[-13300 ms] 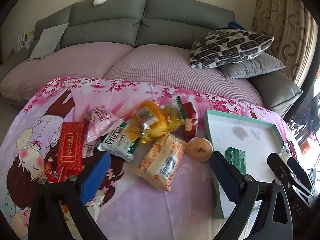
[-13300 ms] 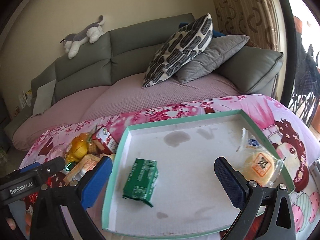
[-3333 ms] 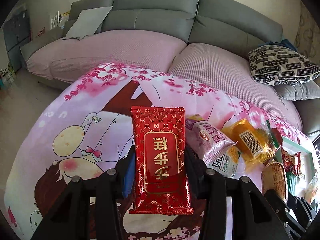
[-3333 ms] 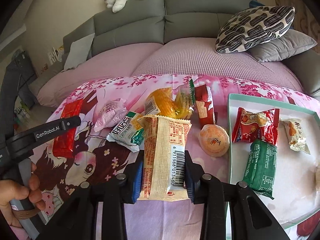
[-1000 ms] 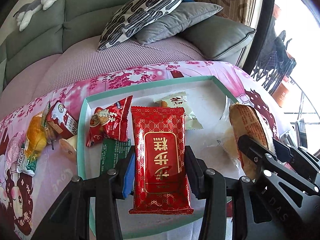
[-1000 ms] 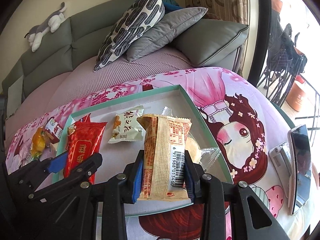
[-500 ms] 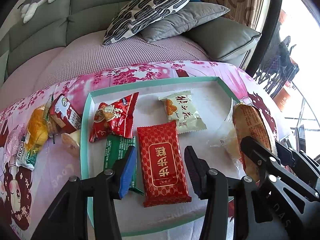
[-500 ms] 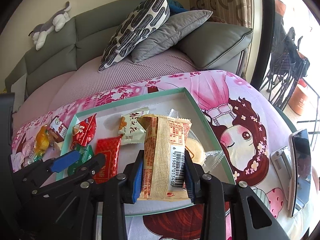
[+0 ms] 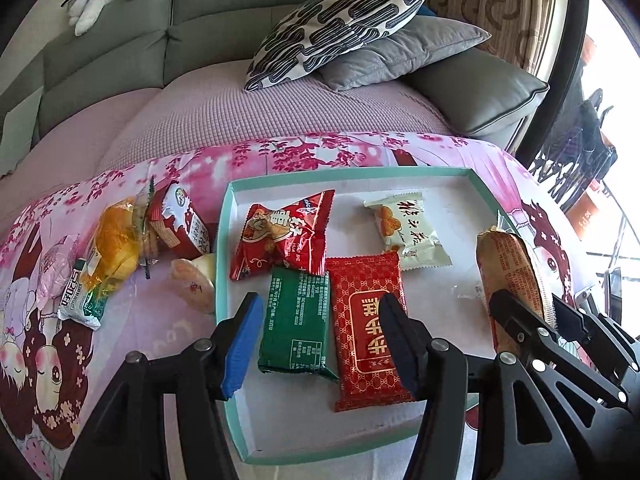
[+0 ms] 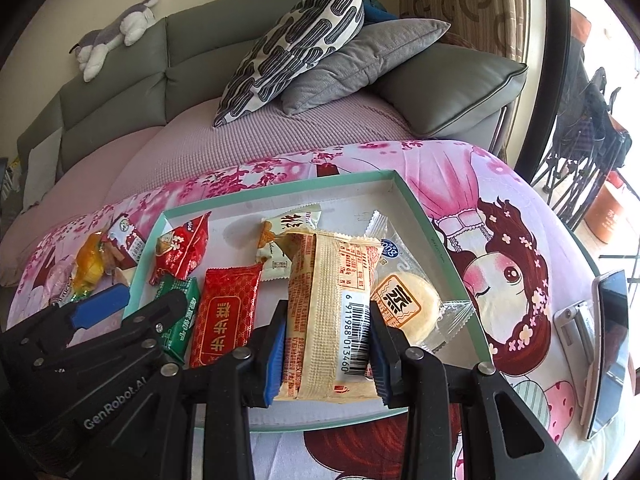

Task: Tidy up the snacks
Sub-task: 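Carry both packets into the teal-rimmed tray and open both tools to release, then withdraw both open tools from the tray back over the snack pile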

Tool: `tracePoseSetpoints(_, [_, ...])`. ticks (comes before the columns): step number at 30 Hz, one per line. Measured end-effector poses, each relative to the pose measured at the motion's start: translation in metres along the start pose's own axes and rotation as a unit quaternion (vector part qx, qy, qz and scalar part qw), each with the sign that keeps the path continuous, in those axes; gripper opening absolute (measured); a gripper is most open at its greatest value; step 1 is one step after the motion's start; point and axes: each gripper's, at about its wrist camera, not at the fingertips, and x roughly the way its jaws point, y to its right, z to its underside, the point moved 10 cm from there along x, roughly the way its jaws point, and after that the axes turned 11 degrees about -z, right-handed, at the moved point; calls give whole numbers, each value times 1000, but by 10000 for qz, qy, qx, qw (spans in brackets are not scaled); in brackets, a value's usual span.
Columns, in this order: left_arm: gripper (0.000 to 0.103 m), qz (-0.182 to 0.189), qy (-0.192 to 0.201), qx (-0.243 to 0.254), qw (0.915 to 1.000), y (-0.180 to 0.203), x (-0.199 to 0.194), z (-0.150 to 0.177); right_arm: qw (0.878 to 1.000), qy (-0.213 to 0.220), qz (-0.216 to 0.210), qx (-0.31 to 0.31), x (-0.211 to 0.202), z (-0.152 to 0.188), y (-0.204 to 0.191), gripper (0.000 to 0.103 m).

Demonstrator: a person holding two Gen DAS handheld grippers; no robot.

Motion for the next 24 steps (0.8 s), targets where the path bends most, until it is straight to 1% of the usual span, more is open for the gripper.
tracePoseSetpoints(1, [62,-12,7,-18,10000,-1,0,0,10000,-10,7,26,0,0,1,40])
tracePoseSetpoints(2, [64,-22,15,-40,10000,-3,0,-1,10000,-22,15,41,0,0,3,44])
tracePoseSetpoints(3, [65,-31,19,-57,10000,-5,-1,0,10000,-28,24,50,1,0,4,50])
tracePoseSetpoints(10, [65,-156,-11,-90,9998,-14,1,2,9999,20,47,132,-2,-1,7,62])
tracePoseSetpoints(12, [66,-220,3,-117,9997,-18,1,1,9999,21,59,145,-2,-1,8,67])
tracePoseSetpoints(13, [69,-254,11,-149,9996,-21,1,1,9999,17,60,151,-2,0,8,69])
tracePoseSetpoints(14, [78,-287,22,-188,9994,-24,1,0,9999,8,55,155,-1,0,8,72])
tracePoseSetpoints(15, [85,-329,45,-226,9992,-28,0,0,9999,0,50,157,-1,0,8,72])
tracePoseSetpoints(20, [85,-472,95,-298,9984,-40,-1,-1,9998,-10,76,166,0,1,7,72])
tracePoseSetpoints(22, [88,-550,140,-334,9978,-44,-1,-2,9999,4,73,156,0,0,7,73])
tracePoseSetpoints(23, [93,-606,173,-358,9974,-47,-1,-3,9999,28,71,150,-1,0,7,80])
tracePoseSetpoints(24, [96,-662,204,-354,9970,-49,-1,-3,9998,67,78,147,-2,-1,7,92])
